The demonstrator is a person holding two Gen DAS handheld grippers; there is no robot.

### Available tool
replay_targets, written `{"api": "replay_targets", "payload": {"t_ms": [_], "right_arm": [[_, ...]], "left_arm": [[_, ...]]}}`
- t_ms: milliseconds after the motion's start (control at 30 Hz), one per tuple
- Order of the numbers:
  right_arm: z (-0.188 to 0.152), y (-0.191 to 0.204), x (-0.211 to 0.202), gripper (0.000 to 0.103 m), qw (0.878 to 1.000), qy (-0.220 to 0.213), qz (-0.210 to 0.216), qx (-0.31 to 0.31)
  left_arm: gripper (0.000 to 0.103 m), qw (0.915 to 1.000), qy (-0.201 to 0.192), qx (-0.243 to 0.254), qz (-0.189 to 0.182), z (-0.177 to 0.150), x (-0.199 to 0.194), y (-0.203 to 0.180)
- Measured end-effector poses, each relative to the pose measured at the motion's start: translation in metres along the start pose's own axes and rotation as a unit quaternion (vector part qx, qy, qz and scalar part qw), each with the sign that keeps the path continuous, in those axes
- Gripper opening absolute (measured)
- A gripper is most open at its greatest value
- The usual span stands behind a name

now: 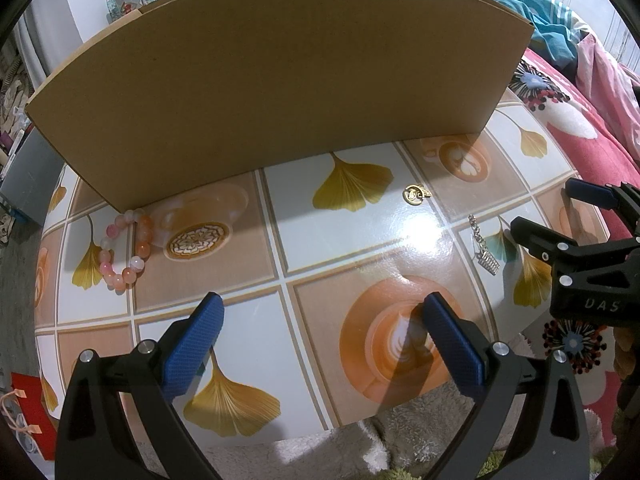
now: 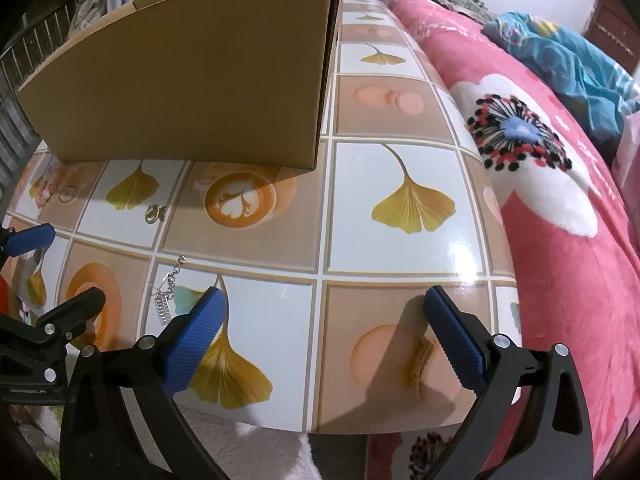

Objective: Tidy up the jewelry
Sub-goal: 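Lower the right gripper onto the silver chain charm and close it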

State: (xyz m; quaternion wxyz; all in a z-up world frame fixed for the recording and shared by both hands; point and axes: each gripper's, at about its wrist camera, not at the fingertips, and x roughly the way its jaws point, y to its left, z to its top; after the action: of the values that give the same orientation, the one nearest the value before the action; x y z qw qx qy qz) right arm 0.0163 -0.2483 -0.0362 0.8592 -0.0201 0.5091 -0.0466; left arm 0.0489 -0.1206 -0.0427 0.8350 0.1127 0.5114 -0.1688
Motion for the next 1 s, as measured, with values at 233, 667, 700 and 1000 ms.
{"api": "replay_targets", "payload": {"t_ms": [233, 667, 700, 1000], "right_arm": [[0.0004, -0.0001, -0.0005, 0.095, 1.000, 0.000, -0.001, -0.001], [0.0025, -0.0002, -0.0004, 0.095, 1.000, 0.004, 0.007, -0.010], [0.0027, -0.0010, 0.0000, 0.095, 1.000, 0.004, 0.010, -0.011], [0.0012, 0.0017, -0.0085, 0.095, 0.999, -0.019, -0.005, -0.039]], "left_arm": [[0.098, 1.0000, 0.000, 0.000, 0.000, -0.0008, -0.0002, 0.0001], [0.098, 1.0000, -0.001, 0.000, 0.000, -0.0018, -0.0001, -0.0003], [0.098, 1.0000, -0.002, 0.000, 0.000, -0.0024, -0.0005, -0.0001], [0.098, 1.0000, -0.007, 0.001, -0.003, -0.0019, -0.0010, 0.0014]]}}
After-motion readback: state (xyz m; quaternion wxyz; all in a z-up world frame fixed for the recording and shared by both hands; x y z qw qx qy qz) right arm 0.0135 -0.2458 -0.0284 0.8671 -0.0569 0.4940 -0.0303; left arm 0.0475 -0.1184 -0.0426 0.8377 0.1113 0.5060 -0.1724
